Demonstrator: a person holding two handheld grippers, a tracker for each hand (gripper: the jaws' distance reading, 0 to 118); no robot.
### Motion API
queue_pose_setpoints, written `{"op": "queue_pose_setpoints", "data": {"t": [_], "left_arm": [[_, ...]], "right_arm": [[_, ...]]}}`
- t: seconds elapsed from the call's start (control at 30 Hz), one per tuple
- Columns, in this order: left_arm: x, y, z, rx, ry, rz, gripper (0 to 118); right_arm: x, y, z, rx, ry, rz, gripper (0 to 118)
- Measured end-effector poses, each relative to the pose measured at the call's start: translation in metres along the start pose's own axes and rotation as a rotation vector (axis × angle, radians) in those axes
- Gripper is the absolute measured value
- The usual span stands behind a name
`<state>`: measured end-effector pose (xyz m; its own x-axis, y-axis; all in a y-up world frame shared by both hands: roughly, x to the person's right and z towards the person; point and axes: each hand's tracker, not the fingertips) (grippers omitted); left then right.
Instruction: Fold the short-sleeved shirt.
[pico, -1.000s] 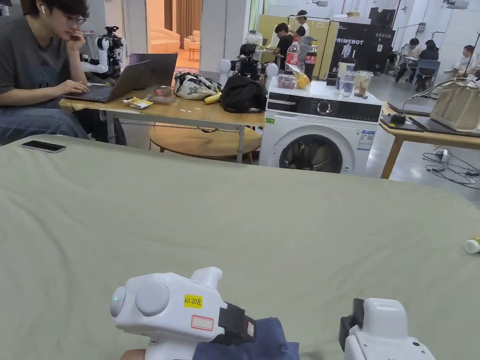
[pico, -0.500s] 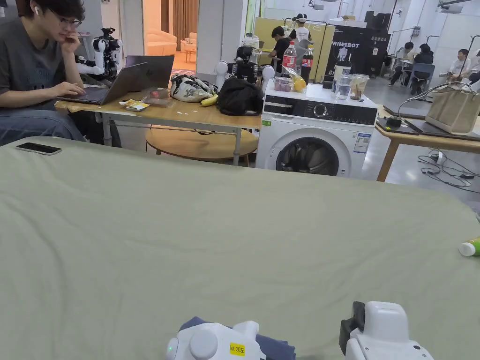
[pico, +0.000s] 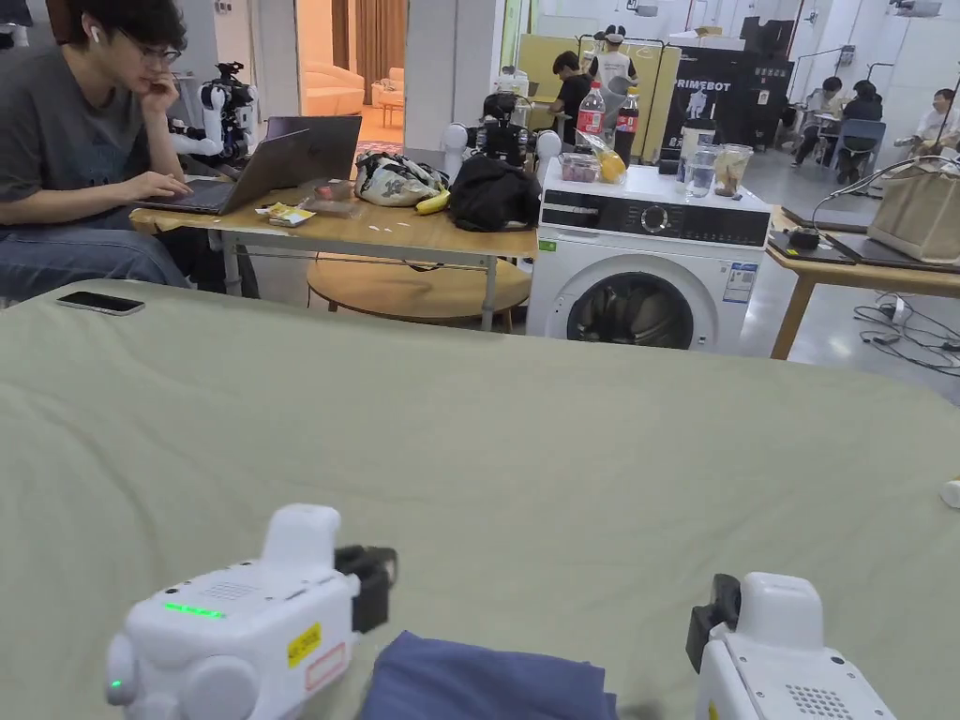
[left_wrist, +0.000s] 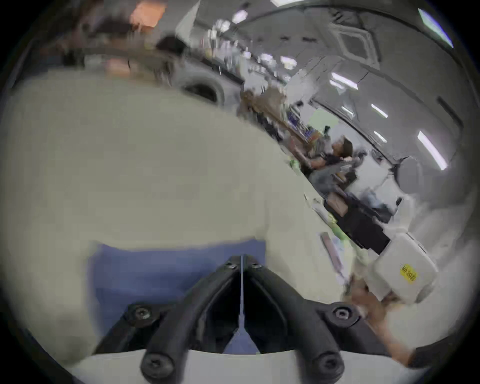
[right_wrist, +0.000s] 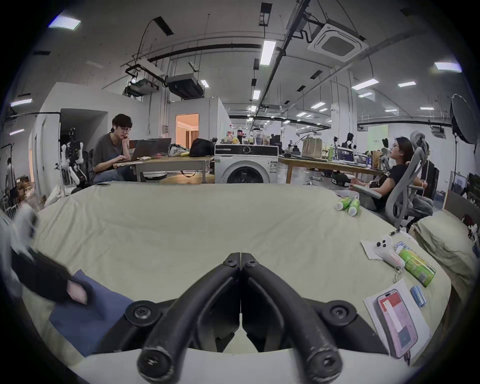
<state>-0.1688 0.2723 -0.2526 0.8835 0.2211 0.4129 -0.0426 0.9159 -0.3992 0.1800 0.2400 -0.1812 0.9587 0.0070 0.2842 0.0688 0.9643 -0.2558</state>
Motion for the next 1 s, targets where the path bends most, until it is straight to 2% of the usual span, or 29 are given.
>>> {"op": "queue_pose_setpoints", "data": {"t": [0.13,0.27,0.43,0.5,0.57,0.6,0.7,0.8,0.87,0.9,0.93,1.0], "left_arm": [[-0.017,0.001,0.022,0.196,0.174,-0.078,0],[-0.021,-0.005,0.023,0.255,0.296,-0.192,0],[-0.025,-0.012,0.029,0.247,0.293,-0.132,0],[-0.024,-0.015,0.032,0.237,0.299,-0.122,0],[-0.025,-0.017,0.037,0.228,0.294,-0.109,0],[-0.025,-0.019,0.04,0.227,0.291,-0.101,0],[-0.023,-0.024,0.043,0.211,0.281,-0.093,0],[-0.02,-0.029,0.043,0.175,0.268,-0.097,0],[-0.022,-0.032,0.046,0.131,0.251,-0.083,0],[-0.023,-0.033,0.048,0.098,0.239,-0.066,0],[-0.026,-0.035,0.049,0.062,0.225,-0.048,0],[-0.033,-0.04,0.051,0.008,0.185,-0.013,0]], "right_arm": [[-0.012,0.011,0.004,0.048,0.014,0.001,0],[-0.025,0.023,0.011,0.103,0.024,0.017,0],[-0.034,0.032,0.023,0.108,0.035,0.021,0],[-0.036,0.027,0.035,0.05,0.083,-0.011,0],[-0.045,0.014,0.046,-0.032,0.109,0.022,0],[-0.051,0.005,0.05,-0.074,0.153,0.035,0],[-0.068,-0.024,0.04,-0.265,0.22,0.056,0],[-0.078,-0.054,0.008,-0.44,0.195,0.071,0],[-0.076,-0.07,-0.011,-0.552,0.201,0.01,0],[-0.075,-0.074,-0.014,-0.546,0.179,-0.015,0],[-0.075,-0.071,-0.012,-0.501,0.172,0.003,0],[-0.077,-0.064,-0.013,-0.516,0.17,0.01,0]]}}
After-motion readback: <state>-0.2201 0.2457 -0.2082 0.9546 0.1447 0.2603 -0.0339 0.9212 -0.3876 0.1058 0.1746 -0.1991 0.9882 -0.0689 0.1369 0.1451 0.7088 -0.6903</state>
